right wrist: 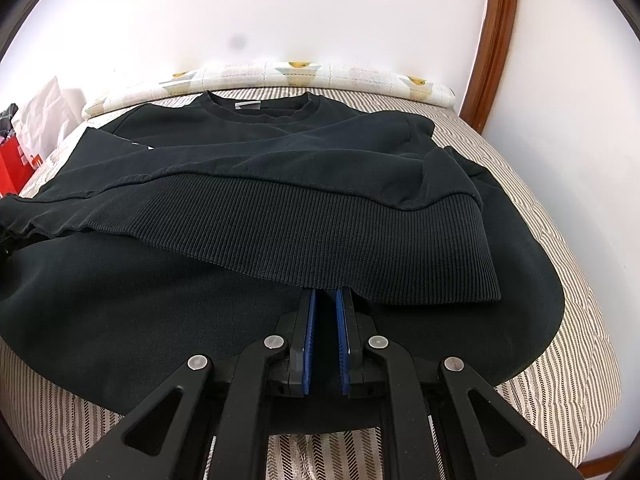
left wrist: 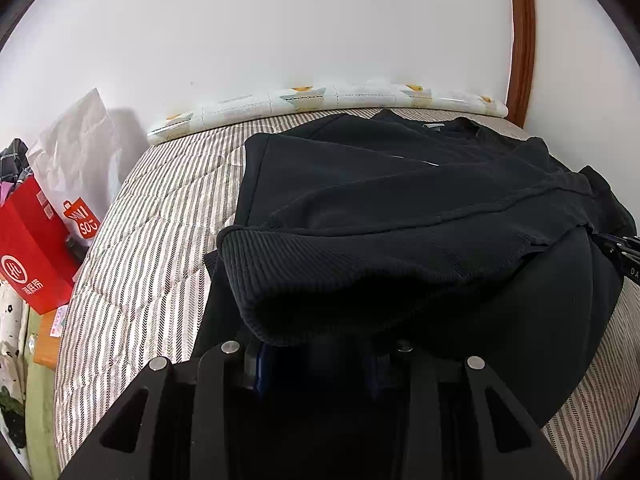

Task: Fold small clothes

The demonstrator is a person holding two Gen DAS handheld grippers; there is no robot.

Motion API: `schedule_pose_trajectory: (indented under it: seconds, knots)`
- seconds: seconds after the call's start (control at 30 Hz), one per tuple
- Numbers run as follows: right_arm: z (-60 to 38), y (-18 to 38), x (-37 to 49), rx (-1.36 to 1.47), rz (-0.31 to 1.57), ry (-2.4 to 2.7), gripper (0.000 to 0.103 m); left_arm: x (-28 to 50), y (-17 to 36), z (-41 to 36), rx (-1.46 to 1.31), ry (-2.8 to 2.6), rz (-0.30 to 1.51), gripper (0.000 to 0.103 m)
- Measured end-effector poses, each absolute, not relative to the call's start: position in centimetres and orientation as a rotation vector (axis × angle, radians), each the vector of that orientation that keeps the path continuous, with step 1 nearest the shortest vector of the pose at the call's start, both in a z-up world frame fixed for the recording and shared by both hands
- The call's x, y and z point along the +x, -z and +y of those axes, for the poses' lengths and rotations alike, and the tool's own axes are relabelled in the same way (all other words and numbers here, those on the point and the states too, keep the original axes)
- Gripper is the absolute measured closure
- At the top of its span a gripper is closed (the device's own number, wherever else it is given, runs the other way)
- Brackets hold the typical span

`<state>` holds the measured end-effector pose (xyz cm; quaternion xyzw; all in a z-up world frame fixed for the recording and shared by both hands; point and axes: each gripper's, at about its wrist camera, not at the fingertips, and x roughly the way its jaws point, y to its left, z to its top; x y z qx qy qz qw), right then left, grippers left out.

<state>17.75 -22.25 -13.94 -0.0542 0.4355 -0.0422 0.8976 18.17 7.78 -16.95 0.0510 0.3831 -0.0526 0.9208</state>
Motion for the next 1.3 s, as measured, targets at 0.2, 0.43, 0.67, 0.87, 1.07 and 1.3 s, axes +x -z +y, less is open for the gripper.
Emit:
schedule_pose_trajectory:
  seconds: [0.2, 0.43, 0.67, 0.87, 1.07, 1.3]
  knots:
    - [-22.43, 13.93, 17.61, -0.106, 0.894, 0.082, 0.093, 18.18, 16.95, 7.85, 0.107, 0.108, 0.787, 0.069]
    - [-22.57, 13.96, 17.67, -0.104, 0.890, 0.077, 0.093, 18.23, 16.96, 7.85, 0.108, 0.107, 0.787, 0.069]
    - [-22.63, 13.96, 17.71, -0.101, 0.885, 0.073, 0.093, 18.23, 16.96, 7.83, 0.109, 0.107, 0.787, 0.069]
    - [-22.92, 13.92, 17.79, -0.090, 0.882, 0.067, 0.092, 18.25, 16.97, 7.87, 0.109, 0.107, 0.787, 0.069]
    - [-23.17, 13.85, 17.62, -0.085, 0.878, 0.057, 0.092, 18.23, 16.96, 7.82, 0.109, 0.106, 0.787, 0.069]
    - [-23.22, 13.83, 17.50, -0.094, 0.875, 0.049, 0.092, 18.24, 16.96, 7.82, 0.107, 0.107, 0.787, 0.069]
